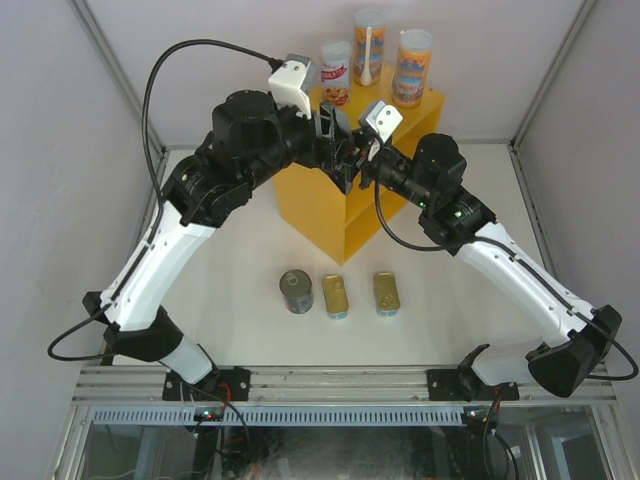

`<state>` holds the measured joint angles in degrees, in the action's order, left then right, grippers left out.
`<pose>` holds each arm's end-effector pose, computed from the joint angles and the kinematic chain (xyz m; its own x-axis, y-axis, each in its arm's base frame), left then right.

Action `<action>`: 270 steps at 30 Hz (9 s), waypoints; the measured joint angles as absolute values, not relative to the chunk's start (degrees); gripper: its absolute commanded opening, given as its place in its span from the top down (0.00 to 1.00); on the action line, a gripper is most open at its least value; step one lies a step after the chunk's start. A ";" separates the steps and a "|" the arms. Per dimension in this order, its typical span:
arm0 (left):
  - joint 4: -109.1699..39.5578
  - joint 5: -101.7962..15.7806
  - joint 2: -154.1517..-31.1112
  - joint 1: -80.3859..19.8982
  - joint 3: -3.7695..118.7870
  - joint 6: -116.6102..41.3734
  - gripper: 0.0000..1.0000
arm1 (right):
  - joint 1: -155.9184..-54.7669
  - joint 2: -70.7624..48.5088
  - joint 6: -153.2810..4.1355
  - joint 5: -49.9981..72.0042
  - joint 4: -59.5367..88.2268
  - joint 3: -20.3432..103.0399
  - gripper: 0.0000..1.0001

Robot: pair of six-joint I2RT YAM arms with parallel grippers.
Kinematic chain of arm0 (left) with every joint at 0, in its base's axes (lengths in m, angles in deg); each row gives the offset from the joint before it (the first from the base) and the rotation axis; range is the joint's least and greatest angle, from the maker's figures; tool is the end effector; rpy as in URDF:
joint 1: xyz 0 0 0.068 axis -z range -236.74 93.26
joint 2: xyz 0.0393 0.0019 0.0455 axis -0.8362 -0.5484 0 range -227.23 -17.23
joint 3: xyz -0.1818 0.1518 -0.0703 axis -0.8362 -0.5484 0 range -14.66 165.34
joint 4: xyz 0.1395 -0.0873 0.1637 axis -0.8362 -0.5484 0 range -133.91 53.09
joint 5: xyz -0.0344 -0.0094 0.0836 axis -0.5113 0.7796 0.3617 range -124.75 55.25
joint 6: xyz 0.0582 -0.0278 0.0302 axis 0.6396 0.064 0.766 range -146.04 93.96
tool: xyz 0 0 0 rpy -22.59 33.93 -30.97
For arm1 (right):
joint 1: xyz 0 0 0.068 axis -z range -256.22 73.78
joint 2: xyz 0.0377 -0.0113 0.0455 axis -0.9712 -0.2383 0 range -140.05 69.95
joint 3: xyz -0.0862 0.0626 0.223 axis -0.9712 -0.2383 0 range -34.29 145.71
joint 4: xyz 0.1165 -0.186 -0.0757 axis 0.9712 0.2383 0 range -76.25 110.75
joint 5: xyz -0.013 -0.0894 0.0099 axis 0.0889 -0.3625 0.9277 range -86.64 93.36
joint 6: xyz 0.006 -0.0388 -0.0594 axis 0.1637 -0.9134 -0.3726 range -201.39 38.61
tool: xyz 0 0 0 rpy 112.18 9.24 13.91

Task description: Place and organize the canned foods onto the counter

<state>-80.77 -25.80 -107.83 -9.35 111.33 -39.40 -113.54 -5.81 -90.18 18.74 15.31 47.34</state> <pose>0.2044 -0.2088 0.5039 -0.2409 -0.0752 -0.9676 0.5829 0.7859 -0.2062 0.2274 0.1930 0.4348 0.1805 -0.0478 -0.9824 -0.7764 0.6062 -0.1721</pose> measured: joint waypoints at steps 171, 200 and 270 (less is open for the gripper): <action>-70.19 -14.15 -87.46 -2.86 32.91 -62.94 0.03 | -114.52 18.49 -82.91 -2.46 18.42 32.32 0.19; -70.38 -12.55 -86.85 -2.53 32.06 -62.31 1.00 | -117.84 23.54 -82.38 -6.07 23.38 29.22 0.19; -98.05 -19.96 -112.97 -16.14 121.87 -41.42 1.00 | -123.11 -2.47 -95.78 2.96 16.12 43.91 0.15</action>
<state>-98.05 -19.96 -112.97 -16.14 121.87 -41.42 -123.11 -2.47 -95.78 2.96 16.12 43.91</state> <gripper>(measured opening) 0.790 0.843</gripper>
